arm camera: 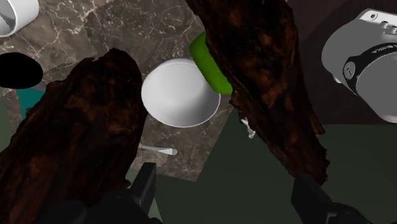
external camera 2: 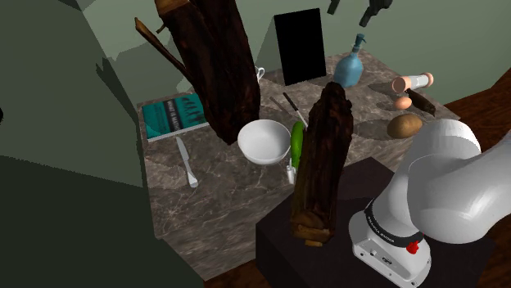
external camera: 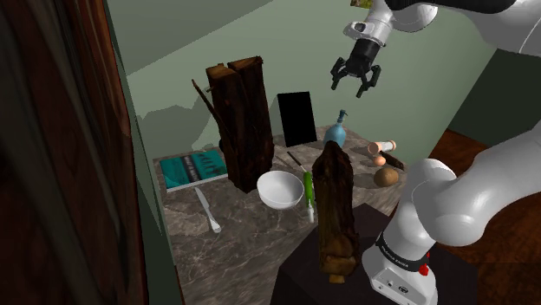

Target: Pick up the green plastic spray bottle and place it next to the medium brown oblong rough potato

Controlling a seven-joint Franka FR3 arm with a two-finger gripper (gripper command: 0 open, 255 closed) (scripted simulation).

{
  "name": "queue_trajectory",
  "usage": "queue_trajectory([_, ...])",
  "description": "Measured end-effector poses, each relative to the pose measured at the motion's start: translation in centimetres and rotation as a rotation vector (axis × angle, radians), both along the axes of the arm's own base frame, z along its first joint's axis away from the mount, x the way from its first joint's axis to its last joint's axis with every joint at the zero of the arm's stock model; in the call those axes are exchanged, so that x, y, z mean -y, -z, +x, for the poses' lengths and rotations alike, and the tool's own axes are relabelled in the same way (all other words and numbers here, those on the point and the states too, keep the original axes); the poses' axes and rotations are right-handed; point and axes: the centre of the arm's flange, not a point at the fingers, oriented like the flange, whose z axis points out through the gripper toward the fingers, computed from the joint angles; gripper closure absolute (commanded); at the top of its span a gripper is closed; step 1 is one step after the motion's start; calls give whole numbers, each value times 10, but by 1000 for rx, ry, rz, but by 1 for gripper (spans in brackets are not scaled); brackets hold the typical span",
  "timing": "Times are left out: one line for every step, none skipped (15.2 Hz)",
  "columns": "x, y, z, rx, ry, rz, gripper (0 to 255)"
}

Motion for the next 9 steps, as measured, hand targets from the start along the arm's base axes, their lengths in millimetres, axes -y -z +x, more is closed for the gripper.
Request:
queue_trajectory([-12, 8, 12, -16, -34, -22, 0])
queue_trajectory([-22, 19, 20, -34, -69, -44, 0])
queue_trajectory([-32, 26, 25, -51, -104, -67, 0])
queue_trajectory([-45, 35, 36, -68, -139, -89, 0])
queue_trajectory([-55, 44, 46, -85, -173, -111, 0])
queue_trajectory([-66, 53, 56, -102, -208, -134, 0])
queue_trajectory([-75, 64, 62, -120, -243, -156, 0])
queue_trajectory([-88, 77, 69, -137, -278, -178, 0])
queue_trajectory([-101, 88, 71, -154, -313, -201, 0])
